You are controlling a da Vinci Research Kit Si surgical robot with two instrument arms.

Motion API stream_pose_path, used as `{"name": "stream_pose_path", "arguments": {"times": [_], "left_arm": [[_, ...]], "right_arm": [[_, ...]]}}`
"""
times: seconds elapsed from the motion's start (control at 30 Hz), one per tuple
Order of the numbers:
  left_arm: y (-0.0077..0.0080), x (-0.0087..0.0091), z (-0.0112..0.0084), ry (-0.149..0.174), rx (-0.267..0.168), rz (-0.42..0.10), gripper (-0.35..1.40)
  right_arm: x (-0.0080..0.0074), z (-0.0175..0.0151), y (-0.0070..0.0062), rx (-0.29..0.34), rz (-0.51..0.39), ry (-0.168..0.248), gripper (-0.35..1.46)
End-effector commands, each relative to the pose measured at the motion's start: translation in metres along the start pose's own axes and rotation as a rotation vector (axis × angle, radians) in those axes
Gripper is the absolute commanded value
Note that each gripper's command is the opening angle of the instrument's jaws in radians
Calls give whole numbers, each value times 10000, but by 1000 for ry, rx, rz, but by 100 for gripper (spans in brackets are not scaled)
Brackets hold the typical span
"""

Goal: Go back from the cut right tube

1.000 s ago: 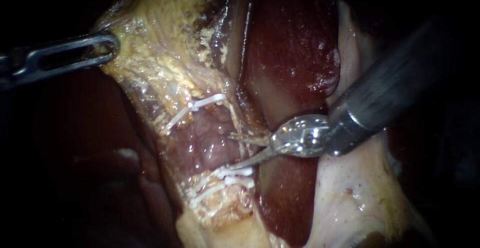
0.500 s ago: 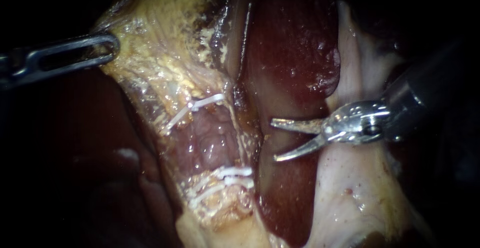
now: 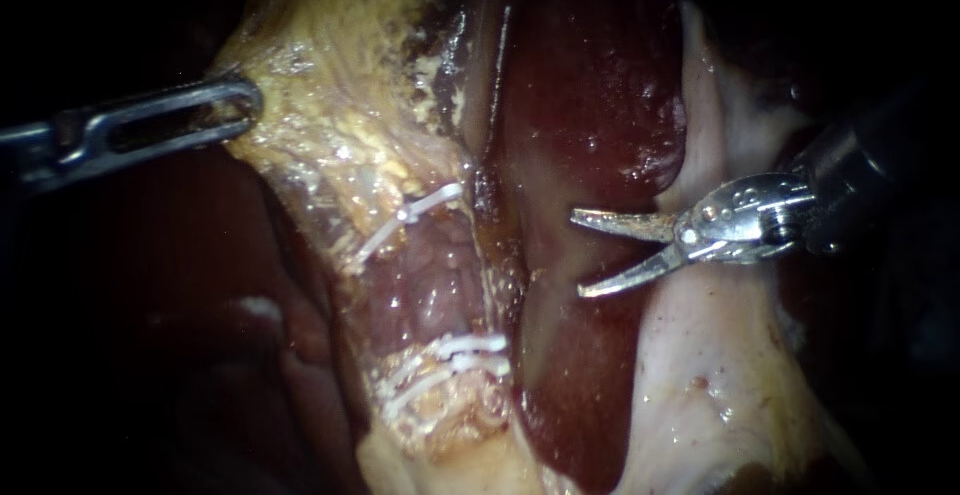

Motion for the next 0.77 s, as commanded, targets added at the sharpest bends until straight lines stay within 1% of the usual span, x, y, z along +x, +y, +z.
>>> {"name": "stream_pose_path", "arguments": {"times": [0.03,0.07,0.17,0.27,0.5,0.77], "left_arm": [[1,2,5,6,-1,3,-35],[1,6,14,12,2,5,-35],[1,13,30,21,6,8,-35],[0,16,38,28,10,10,-35],[-3,19,46,33,15,11,-35],[-3,19,47,36,15,6,-35]], "right_arm": [[0,0,0,1,-1,-1,118],[0,-1,-1,1,-1,-1,120],[0,-1,-1,1,-1,-1,120],[0,-2,-1,1,-1,-1,120],[0,-3,-1,1,-7,-1,120],[0,-3,-1,1,-6,2,120]]}}
